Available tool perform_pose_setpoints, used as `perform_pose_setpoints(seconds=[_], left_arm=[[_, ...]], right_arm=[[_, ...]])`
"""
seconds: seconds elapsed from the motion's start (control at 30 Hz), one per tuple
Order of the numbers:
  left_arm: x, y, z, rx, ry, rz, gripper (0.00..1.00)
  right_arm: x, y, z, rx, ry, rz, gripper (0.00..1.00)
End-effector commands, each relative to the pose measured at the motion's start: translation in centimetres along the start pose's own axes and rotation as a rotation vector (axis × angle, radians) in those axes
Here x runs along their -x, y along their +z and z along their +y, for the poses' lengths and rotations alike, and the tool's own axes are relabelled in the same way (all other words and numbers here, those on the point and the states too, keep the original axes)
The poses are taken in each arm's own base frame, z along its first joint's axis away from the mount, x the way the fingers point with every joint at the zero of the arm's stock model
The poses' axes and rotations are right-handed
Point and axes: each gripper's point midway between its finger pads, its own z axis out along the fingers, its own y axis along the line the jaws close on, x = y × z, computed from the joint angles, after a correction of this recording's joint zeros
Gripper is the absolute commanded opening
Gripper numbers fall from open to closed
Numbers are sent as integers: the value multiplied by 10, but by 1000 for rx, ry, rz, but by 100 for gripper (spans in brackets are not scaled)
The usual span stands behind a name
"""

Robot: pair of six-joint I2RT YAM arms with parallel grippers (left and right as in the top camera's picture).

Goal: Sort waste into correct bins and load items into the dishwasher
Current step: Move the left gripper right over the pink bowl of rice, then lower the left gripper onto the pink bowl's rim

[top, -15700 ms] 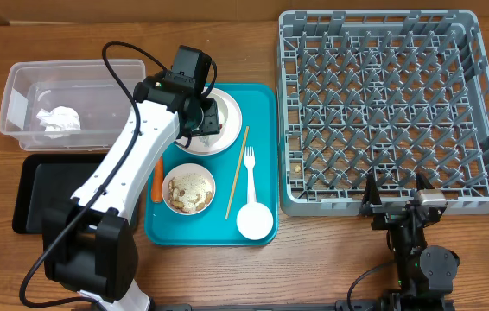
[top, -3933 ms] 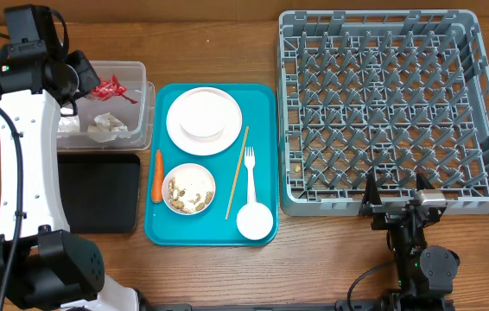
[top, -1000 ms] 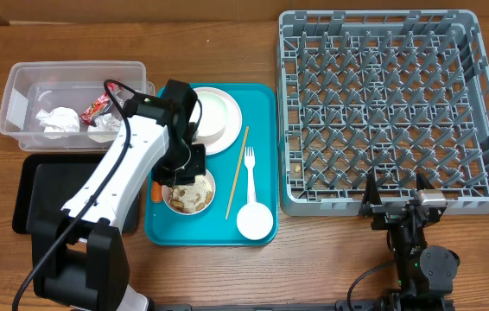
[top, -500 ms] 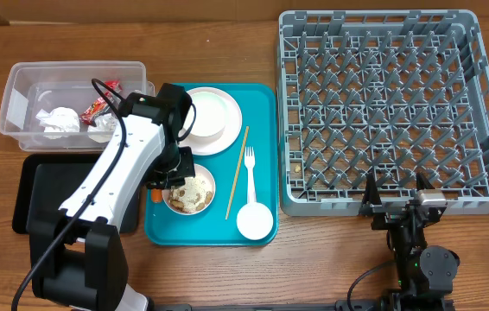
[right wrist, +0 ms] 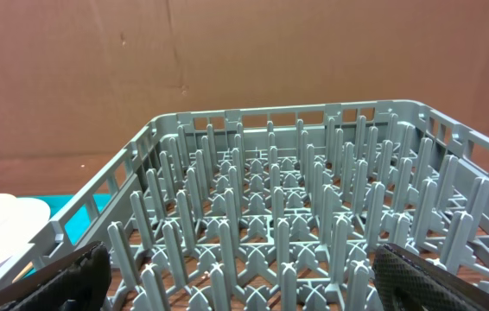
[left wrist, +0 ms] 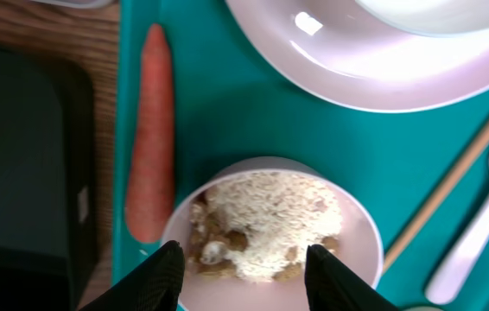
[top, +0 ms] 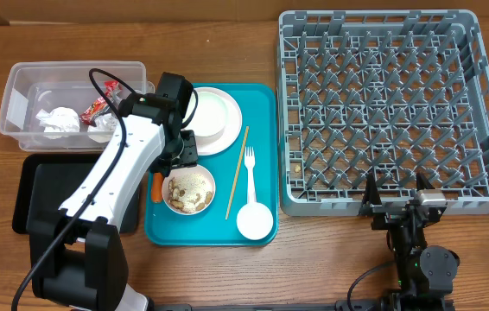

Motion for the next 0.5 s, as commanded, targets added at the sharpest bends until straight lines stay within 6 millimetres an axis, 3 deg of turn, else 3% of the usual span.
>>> perform_pose_setpoints(seconds=[0.0, 0.13, 0.2, 0.47], left_arm=[[-2, 3, 11, 59, 17, 9, 46], [-23, 1, 17, 80, 25, 96, 12], [-33, 0, 22, 98, 28, 137, 4], [-79, 0, 24, 104, 51, 320, 4]], right_arm=[[-2, 0, -3, -17, -4, -4, 100], [-2, 0, -3, -17, -4, -4, 100], [-2, 0, -3, -17, -4, -4, 100], [-2, 0, -3, -17, -4, -4, 100]])
